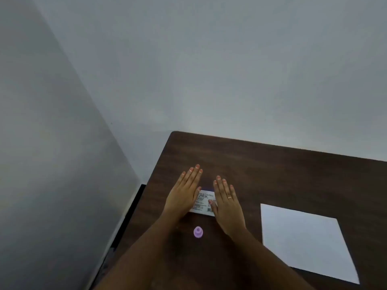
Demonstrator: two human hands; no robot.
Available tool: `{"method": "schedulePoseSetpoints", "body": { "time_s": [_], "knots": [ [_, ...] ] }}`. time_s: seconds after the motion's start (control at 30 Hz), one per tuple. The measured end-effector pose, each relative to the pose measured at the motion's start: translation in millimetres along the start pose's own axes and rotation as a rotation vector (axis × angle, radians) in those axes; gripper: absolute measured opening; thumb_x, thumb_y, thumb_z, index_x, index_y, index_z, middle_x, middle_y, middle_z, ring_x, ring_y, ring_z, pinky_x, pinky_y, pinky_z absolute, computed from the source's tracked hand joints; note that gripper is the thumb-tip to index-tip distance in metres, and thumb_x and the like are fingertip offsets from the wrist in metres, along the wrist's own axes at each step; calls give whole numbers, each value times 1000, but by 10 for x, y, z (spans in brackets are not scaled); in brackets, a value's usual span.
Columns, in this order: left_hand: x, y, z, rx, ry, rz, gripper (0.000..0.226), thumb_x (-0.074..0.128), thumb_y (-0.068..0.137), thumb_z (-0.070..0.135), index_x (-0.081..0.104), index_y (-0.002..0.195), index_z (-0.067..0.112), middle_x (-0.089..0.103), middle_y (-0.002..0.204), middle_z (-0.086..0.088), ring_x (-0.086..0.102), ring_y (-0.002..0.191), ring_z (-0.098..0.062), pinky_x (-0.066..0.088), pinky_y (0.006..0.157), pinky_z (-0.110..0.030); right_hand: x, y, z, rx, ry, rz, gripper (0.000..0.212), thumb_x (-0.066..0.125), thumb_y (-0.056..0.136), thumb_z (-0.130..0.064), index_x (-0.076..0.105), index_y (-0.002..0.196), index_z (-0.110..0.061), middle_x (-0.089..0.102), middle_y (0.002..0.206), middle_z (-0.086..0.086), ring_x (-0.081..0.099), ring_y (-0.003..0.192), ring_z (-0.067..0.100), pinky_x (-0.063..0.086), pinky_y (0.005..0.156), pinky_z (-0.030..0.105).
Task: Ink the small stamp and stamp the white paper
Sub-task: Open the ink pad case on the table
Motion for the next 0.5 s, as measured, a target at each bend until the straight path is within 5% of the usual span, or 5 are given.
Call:
{"method": "schedulePoseSetpoints", "body": {
  "time_s": [0.27, 0.5],
  "knots": [
    [608, -172, -178, -49, -138, -287, 59, 25, 96, 43, -5, 140, 18, -3, 155, -4, -10, 136, -9, -9, 109, -26, 382, -73, 56, -8, 7, -123, 69, 28, 90, -48, -21, 132, -24, -17, 147, -2, -19, 136, 14, -28, 104, 20],
    [743, -250, -298, 9, -366, -414, 87, 45, 81, 62, -8, 141, 27, -17, 146, 15, -18, 131, 0, 5, 108, -28, 441, -17, 78, -72, 101, -207, 82, 41, 83, -58, -4, 139, -20, -5, 152, -3, -13, 133, 6, -5, 110, 27]
  ]
}}
Point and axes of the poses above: each hand's wrist, its own y-axis towards the middle knuckle, its own x-axis out of the palm, z = x × y, the point moved 9 cm from there along y, towards the middle knuckle
